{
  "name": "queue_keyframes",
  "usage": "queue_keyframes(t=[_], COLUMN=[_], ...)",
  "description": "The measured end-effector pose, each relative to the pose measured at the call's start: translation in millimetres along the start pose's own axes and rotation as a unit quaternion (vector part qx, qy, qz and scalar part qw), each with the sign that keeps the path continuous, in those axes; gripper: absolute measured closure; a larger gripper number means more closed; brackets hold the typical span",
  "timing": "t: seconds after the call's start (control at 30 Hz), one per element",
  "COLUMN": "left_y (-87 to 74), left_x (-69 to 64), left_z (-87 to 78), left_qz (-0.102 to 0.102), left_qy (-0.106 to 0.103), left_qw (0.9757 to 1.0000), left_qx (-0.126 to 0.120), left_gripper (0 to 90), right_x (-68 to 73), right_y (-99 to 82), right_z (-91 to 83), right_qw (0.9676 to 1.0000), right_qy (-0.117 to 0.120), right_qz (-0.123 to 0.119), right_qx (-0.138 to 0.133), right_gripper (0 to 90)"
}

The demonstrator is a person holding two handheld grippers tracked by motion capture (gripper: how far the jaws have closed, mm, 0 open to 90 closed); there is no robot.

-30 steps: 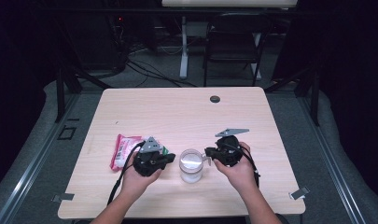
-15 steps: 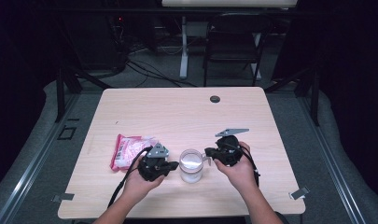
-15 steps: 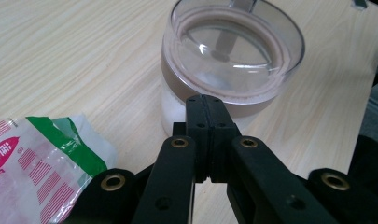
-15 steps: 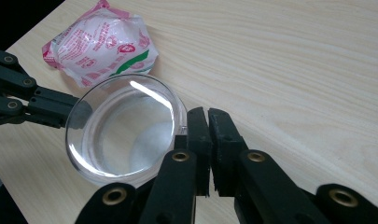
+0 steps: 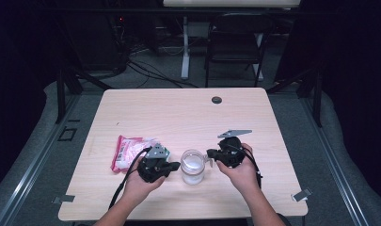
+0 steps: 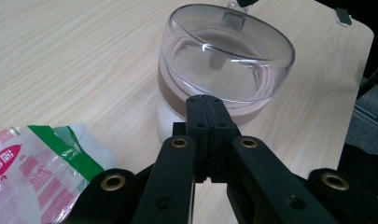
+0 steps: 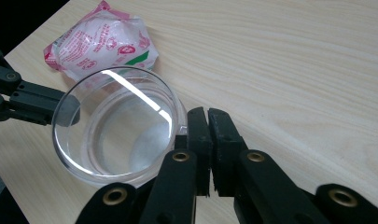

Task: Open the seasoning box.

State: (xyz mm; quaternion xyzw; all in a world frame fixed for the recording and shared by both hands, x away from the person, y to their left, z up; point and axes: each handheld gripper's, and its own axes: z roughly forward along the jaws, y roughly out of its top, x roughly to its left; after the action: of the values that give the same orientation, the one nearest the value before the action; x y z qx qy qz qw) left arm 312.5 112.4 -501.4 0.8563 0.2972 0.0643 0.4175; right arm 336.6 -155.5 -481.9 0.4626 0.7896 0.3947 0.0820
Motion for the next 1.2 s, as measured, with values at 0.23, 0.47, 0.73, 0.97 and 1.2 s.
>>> queue_keyframes(t=[0.23,0.47,0.73,0.97,1.2], left_y=[3.5,9.1,22.1,29.4,34.6], left_x=[-3.2,-2.3,-4.0,-5.6,-7.6], left_z=[-1.2,-2.5,-4.9,-6.1,-5.5], left_qz=[0.010,0.006,0.006,0.007,0.019], left_qy=[0.002,-0.005,-0.012,-0.015,-0.011], left_qw=[0.9999,0.9998,0.9993,0.9989,0.9986], left_qx=[-0.008,-0.018,-0.035,-0.044,-0.047], left_gripper=[90.0,90.0,88.8,88.0,86.3], right_x=[-0.7,0.0,12.4,30.8,39.9], right_y=[-1.9,-5.2,-9.3,-13.9,-20.1], right_z=[-0.3,-3.6,-23.2,-37.1,-33.6], right_qw=[1.0000,1.0000,0.9988,0.9967,0.9958], right_qy=[0.000,0.005,0.041,0.050,0.027], right_qz=[0.003,0.007,-0.020,-0.053,-0.082], right_qx=[-0.003,0.000,-0.017,-0.035,-0.031], right_gripper=[88.0,83.3,71.2,57.1,50.5])
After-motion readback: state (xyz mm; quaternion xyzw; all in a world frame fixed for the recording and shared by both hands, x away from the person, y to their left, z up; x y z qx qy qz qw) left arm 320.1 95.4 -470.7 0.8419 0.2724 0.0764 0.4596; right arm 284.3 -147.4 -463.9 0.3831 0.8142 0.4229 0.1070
